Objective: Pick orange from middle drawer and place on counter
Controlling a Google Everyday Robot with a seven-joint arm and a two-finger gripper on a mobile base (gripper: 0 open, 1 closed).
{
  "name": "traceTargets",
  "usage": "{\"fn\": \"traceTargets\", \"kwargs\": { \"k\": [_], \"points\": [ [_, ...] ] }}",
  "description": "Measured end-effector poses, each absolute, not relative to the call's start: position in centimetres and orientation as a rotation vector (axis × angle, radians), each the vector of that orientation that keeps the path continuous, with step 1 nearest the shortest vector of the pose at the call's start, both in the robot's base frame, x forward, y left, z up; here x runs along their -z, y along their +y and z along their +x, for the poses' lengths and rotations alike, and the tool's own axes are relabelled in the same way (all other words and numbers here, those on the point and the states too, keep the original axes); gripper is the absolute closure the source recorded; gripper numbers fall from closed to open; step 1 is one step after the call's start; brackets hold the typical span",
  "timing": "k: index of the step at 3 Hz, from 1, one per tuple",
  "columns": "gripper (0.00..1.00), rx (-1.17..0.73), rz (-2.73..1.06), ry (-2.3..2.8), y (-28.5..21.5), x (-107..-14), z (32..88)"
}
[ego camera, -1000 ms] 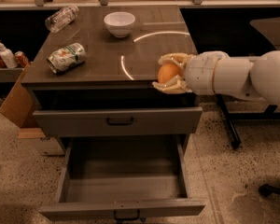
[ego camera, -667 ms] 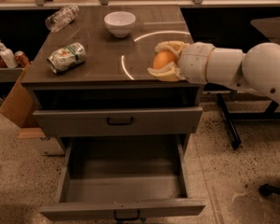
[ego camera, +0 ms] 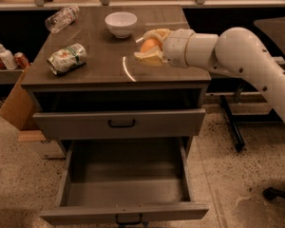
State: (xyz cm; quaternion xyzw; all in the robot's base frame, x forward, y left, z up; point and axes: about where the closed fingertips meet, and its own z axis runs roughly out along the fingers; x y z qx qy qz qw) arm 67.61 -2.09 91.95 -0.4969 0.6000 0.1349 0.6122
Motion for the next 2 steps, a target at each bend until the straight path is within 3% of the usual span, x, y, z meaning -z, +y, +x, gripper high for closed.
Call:
{"fn": "traceTargets", "kwargs": {
  "k": [2],
  "points": [
    [0.51,-0.341,-1.138,1.455,0.7,-90.3,71.8]
  ]
}}
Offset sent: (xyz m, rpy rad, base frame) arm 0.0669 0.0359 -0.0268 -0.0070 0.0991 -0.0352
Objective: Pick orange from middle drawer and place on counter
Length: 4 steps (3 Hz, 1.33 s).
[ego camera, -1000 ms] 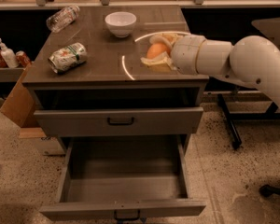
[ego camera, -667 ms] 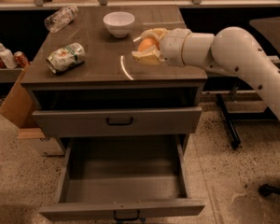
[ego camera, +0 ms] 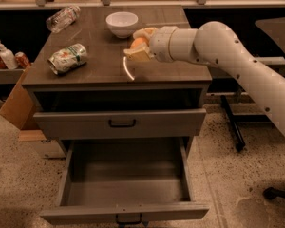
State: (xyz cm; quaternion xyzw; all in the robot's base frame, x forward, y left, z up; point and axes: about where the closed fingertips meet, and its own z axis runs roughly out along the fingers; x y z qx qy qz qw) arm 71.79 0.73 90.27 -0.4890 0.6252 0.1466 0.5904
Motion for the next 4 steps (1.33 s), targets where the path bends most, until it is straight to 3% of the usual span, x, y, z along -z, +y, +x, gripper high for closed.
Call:
{"fn": "traceTargets", "kwargs": {
  "k": [2,4],
  "points": [
    [0.01,-0.341,-1.111,1.528,1.2,-88.1,74.6],
    [0.0,-0.345,-1.107,1.545,1.2,-87.4,75.1]
  ]
}}
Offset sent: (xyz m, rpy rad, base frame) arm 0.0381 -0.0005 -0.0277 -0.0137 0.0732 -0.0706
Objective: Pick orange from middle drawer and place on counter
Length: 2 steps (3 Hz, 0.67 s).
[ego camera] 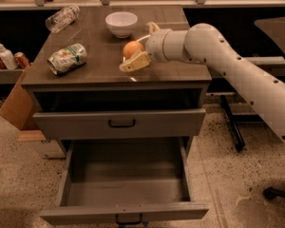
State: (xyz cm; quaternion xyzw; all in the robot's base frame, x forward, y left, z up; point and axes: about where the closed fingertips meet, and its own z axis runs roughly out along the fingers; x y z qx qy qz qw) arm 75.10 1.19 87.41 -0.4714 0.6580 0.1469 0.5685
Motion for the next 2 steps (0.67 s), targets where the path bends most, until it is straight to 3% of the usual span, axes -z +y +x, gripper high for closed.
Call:
{"fn": "traceTargets", "kwargs": {
  "k": [2],
  "points": [
    [0.0,-0.309,-1.054,1.529,-6.2,-90.0,72.3]
  ]
}}
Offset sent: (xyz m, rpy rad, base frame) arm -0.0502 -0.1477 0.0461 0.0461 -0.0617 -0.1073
